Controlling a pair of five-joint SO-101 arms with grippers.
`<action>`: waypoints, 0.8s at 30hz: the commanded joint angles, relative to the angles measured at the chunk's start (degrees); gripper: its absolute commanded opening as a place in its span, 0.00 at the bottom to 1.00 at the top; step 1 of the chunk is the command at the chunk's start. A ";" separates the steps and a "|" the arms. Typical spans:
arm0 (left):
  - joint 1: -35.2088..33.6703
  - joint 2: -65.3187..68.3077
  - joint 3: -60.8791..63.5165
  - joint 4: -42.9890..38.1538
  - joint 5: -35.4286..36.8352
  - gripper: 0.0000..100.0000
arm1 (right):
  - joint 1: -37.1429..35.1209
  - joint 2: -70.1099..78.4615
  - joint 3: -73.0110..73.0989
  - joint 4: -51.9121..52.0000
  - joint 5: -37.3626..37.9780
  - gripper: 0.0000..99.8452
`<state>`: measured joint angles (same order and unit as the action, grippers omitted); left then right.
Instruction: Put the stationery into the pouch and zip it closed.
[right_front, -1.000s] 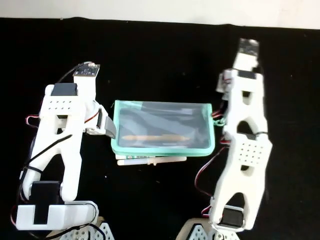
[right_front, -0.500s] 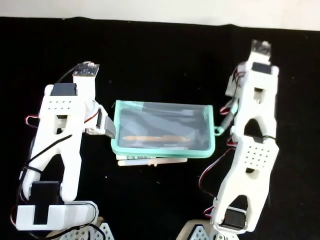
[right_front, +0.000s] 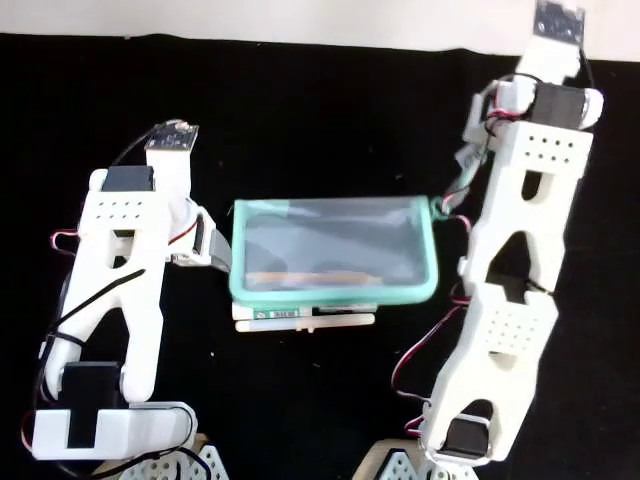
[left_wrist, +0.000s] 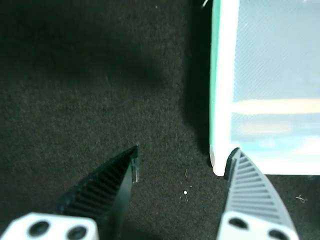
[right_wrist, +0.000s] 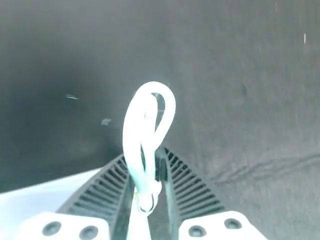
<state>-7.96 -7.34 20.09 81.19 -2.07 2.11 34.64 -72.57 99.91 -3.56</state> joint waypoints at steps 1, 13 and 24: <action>-0.40 -0.75 -4.79 0.79 0.53 0.29 | -3.56 -8.84 -5.41 1.10 -0.09 0.01; -0.31 -0.75 -22.20 11.25 3.34 0.29 | -15.16 -27.38 -5.32 1.01 3.60 0.01; -0.31 -0.75 -41.54 17.76 3.34 0.29 | -22.20 -31.43 -5.85 0.84 7.21 0.01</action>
<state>-7.96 -7.34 -16.75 98.33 0.75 -18.55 5.63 -76.53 100.35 2.86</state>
